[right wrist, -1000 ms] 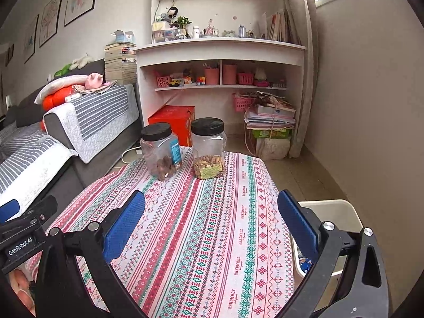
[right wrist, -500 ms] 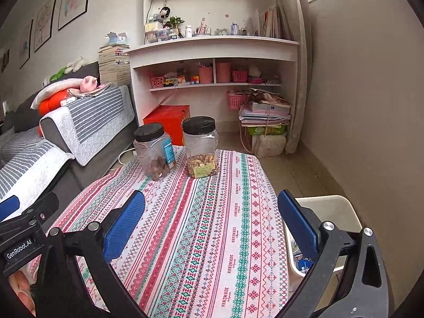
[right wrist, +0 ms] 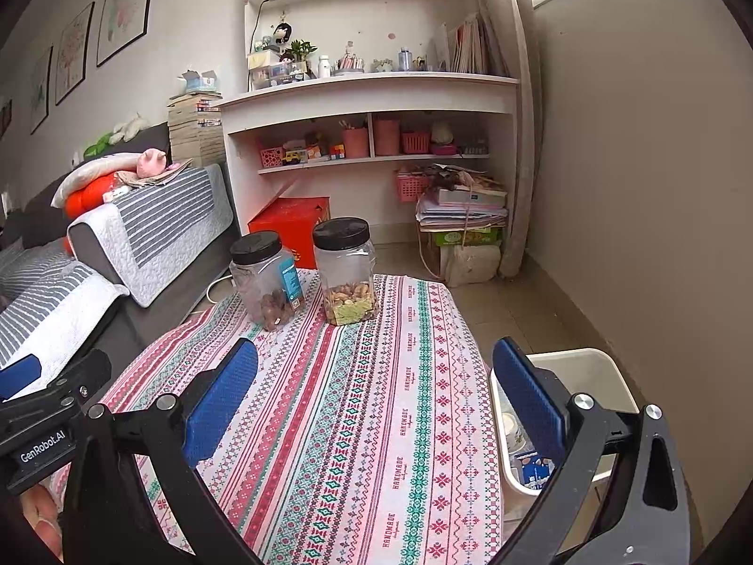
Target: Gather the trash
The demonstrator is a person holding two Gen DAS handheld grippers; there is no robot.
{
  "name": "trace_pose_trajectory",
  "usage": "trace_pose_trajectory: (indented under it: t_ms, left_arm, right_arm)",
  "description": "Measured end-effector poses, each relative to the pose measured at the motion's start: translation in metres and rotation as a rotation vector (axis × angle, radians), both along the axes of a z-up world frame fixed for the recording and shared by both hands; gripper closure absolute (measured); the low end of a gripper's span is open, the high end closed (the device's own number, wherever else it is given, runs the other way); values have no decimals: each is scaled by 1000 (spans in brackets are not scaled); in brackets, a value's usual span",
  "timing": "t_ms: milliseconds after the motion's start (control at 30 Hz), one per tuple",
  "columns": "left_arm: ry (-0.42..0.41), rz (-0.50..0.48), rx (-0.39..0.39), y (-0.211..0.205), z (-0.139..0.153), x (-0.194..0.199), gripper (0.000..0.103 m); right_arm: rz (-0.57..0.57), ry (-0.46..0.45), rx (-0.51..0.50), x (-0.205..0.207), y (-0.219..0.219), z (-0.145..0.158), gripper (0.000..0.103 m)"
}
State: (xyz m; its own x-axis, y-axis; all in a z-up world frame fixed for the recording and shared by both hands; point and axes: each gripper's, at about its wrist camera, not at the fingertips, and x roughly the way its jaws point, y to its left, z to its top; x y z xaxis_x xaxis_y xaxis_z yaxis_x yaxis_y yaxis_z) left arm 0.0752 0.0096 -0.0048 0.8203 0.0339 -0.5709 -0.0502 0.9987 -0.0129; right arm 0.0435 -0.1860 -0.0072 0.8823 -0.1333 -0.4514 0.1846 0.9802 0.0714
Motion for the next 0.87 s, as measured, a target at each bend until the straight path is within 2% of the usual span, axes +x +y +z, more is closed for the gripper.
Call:
trace_pose_trajectory:
  t_ms: [267, 367, 467, 633, 767, 867]
  left_arm:
    - [1, -11, 1, -4, -2, 1, 7]
    - [-16, -22, 9, -7, -3, -1, 18]
    - [-13, -27, 16, -9, -5, 0, 19]
    - [-9, -37, 16, -10, -5, -2, 18]
    - [-15, -6, 29, -10, -3, -4, 8]
    - [-29, 1, 27, -10, -1, -7, 7]
  right_arm:
    - [0, 0, -1, 0, 0, 0, 7]
    - [-3, 5, 1, -1, -1, -1, 7]
    - [-8, 9, 1, -1, -3, 0, 7]
    - [-14, 12, 2, -3, -5, -1, 7]
    - [-20, 3, -5, -4, -6, 0, 7]
    - [-21, 3, -4, -3, -6, 0, 7]
